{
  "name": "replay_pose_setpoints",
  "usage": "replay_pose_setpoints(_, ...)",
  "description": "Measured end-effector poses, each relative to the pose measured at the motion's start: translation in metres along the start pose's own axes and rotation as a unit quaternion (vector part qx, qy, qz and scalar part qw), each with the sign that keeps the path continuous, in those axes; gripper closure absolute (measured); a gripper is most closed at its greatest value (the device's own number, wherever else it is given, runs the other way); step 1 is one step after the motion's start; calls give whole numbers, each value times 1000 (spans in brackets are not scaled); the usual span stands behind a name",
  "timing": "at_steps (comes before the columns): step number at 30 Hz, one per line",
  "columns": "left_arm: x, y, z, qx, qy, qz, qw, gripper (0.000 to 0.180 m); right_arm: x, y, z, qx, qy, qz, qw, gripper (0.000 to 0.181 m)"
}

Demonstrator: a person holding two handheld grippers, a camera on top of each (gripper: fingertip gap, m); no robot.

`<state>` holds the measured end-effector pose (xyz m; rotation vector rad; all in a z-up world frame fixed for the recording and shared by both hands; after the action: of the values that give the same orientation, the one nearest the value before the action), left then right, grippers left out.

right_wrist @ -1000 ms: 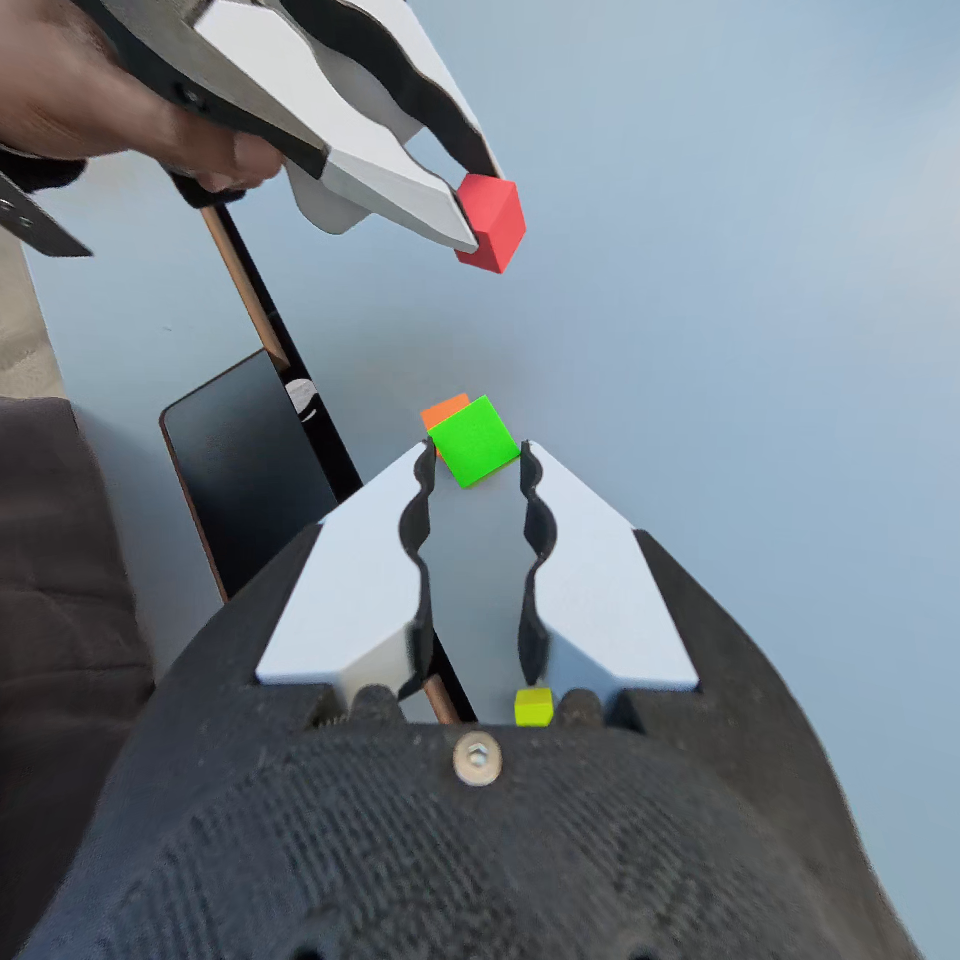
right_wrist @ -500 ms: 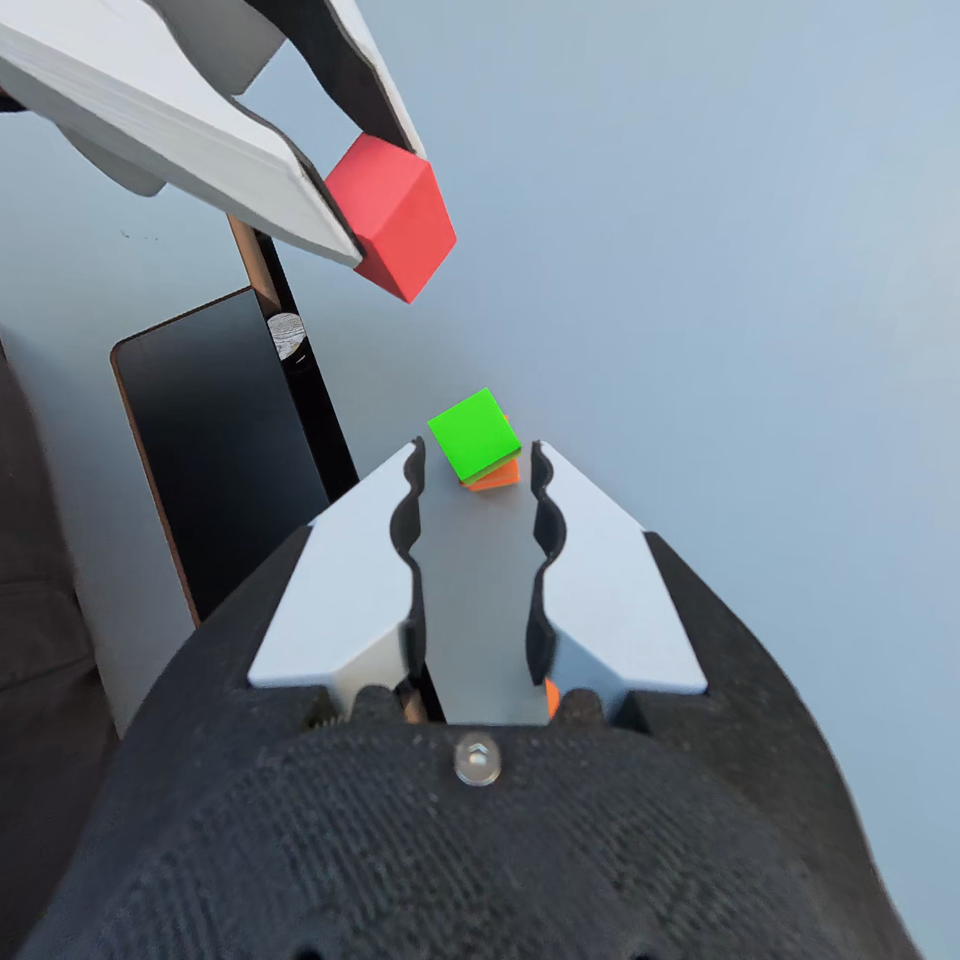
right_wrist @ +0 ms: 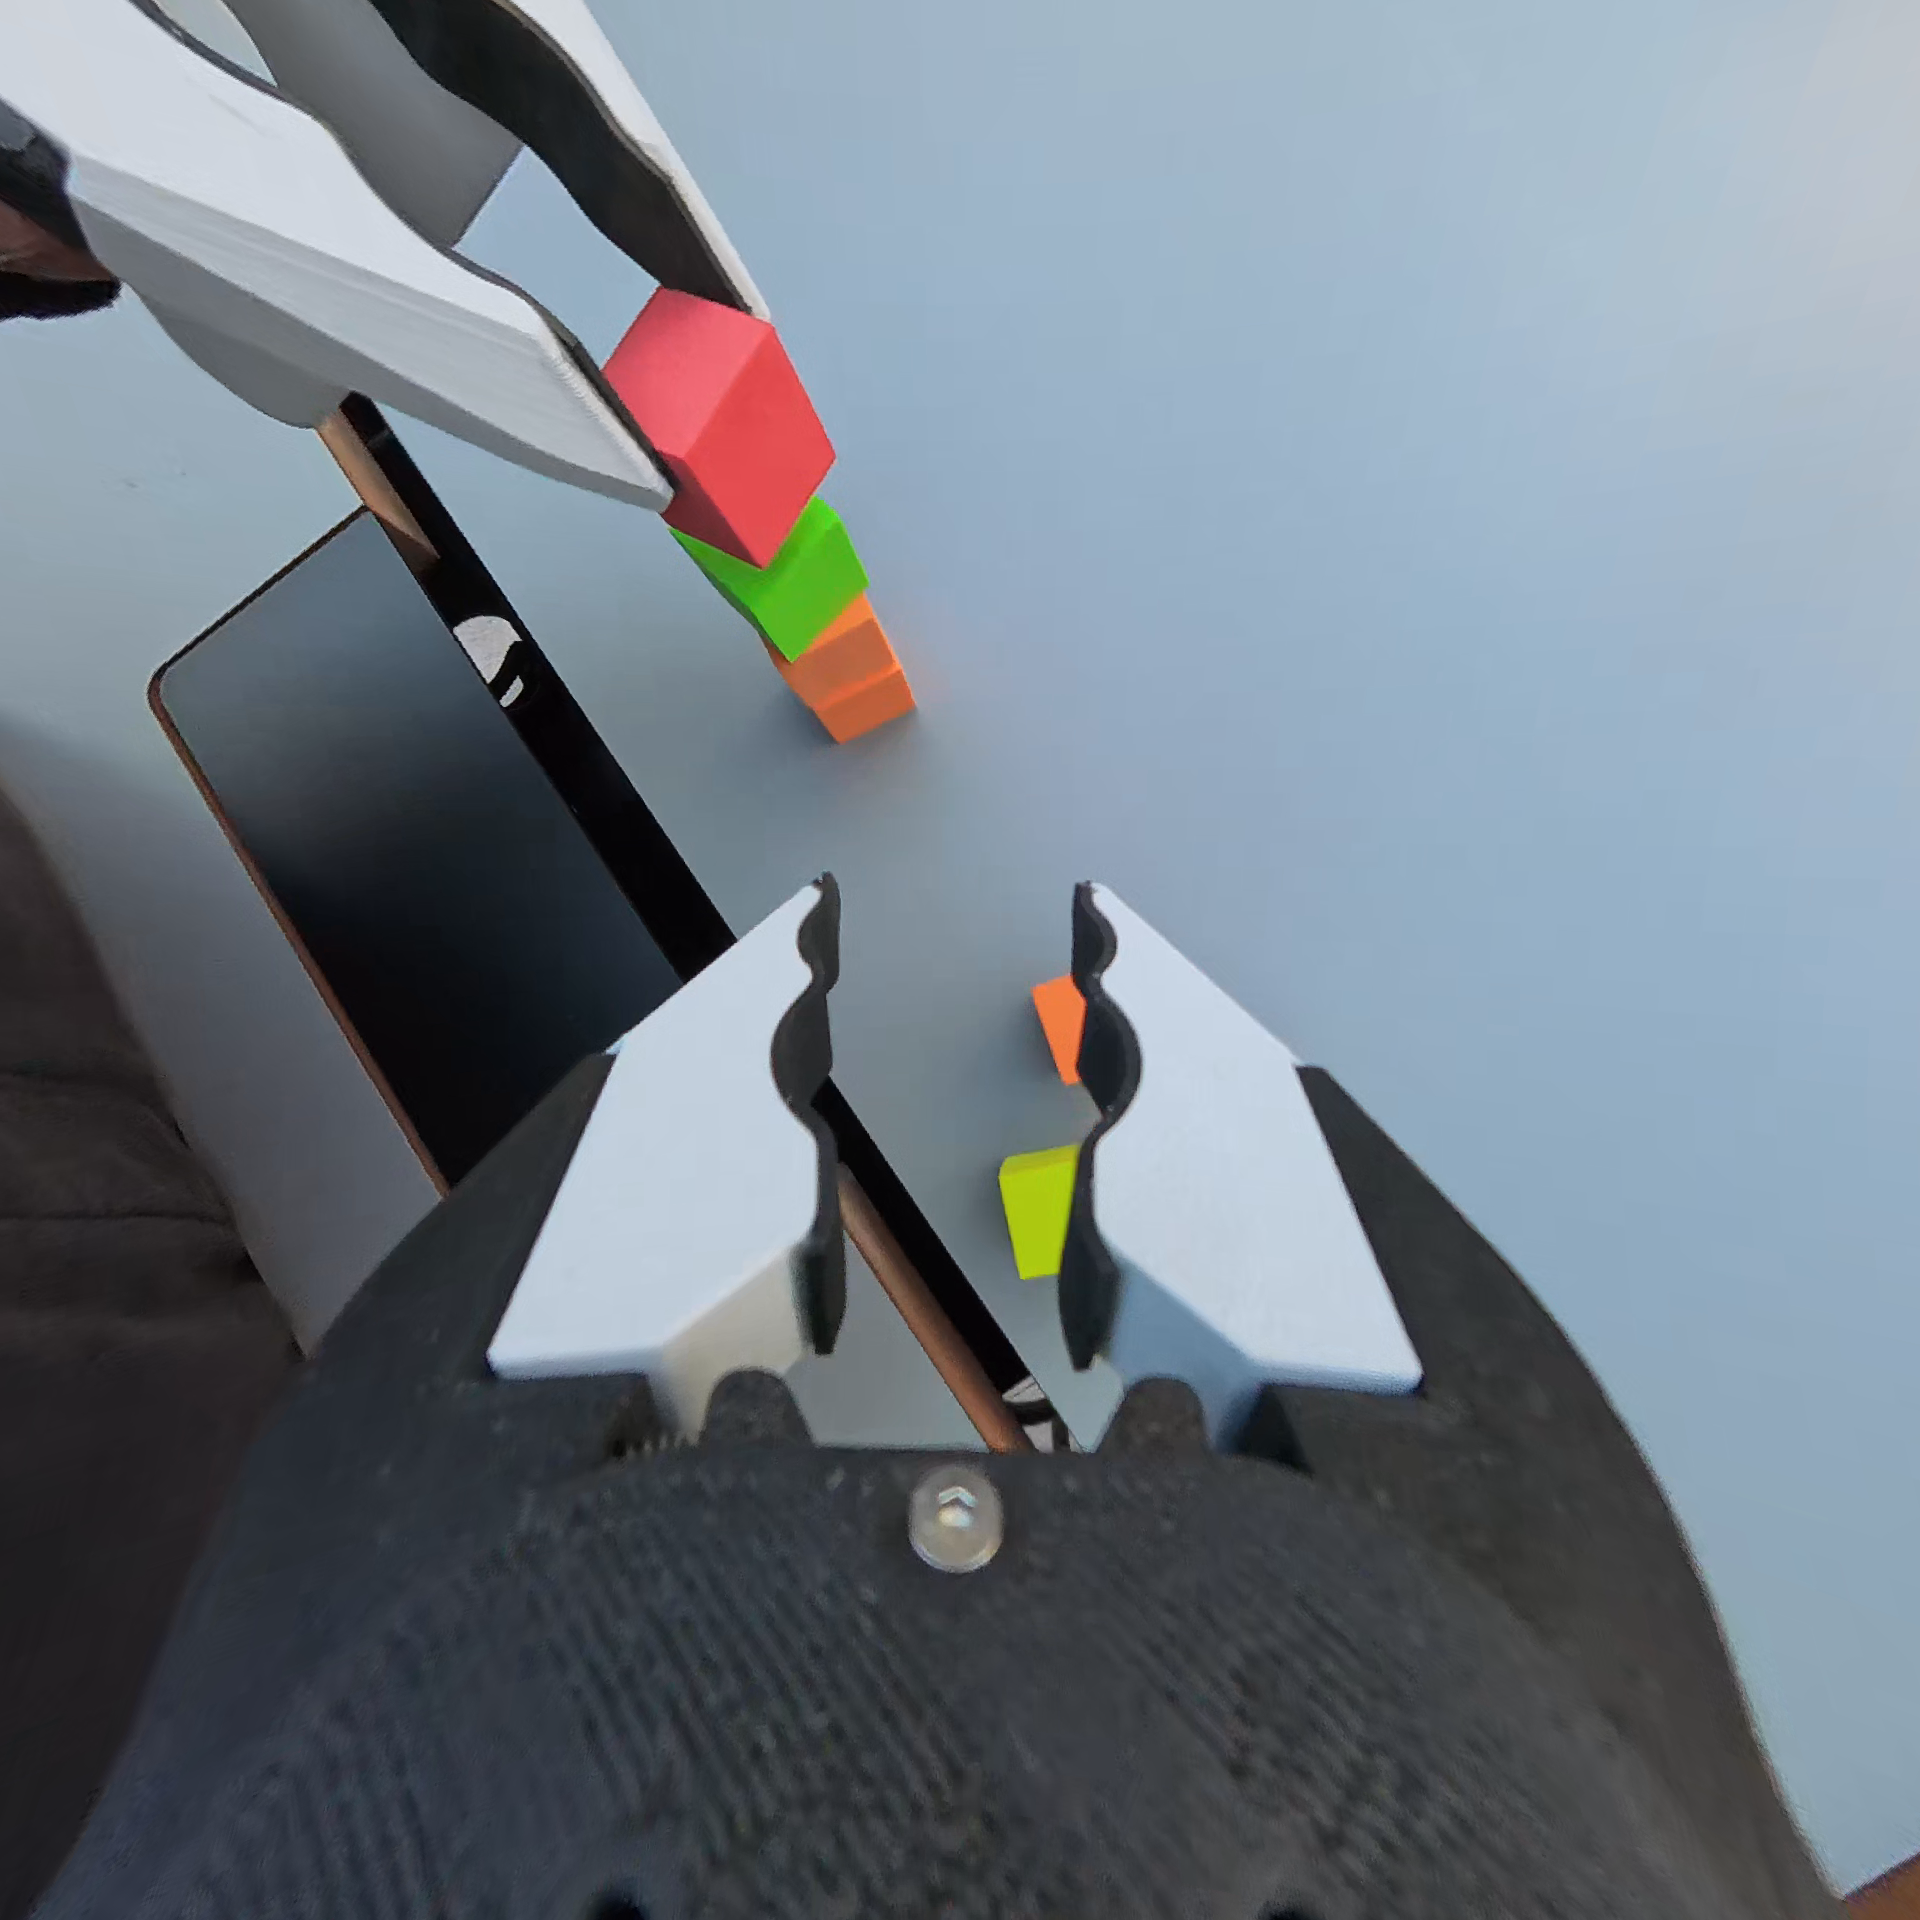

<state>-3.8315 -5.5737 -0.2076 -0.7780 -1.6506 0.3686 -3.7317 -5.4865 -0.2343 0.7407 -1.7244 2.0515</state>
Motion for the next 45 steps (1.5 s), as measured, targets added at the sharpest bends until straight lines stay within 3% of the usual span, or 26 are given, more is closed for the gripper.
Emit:
replay_pose_setpoints(3,-5,5,2,3,-3,19,1000,154,-9,-3,-7,-14,19,3,1000,136)
replay_pose_setpoints(8,-6,3,4,9,-15,10,1000,143,-32,7,-23,-40,33,25,998,118)
replay_pose_setpoints(13,-5,-8,5,8,-39,-15,999,139,-49,27,-33,-36,46,47,997,125)
replay_pose_setpoints(16,-8,-11,4,10,-49,-16,999,138,-50,34,-35,-30,34,56,997,147)
replay_pose_setpoints(26,-27,-13,-1,17,-71,-9,997,135,64,-11,3,21,-56,-62,996,148)
replay_pose_setpoints(33,-41,-15,-1,29,-70,5,997,134,82,11,32,64,-109,-20,992,147)
replay_pose_setpoints(39,-45,-22,1,39,-86,-2,996,133,77,12,31,59,-102,-10,993,133)
replay_pose_setpoints(45,-45,-24,1,40,-85,-4,996,133,21,-12,-3,11,-20,5,1000,124)
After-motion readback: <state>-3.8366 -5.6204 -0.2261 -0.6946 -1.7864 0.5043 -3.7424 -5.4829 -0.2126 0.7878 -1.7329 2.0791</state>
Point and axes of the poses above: each gripper's, where its closed fingertips meet, y out along the fingers, x out of its top, z = x × y across the jaws, the point moved 5 cm from there along -y, back along the fingers
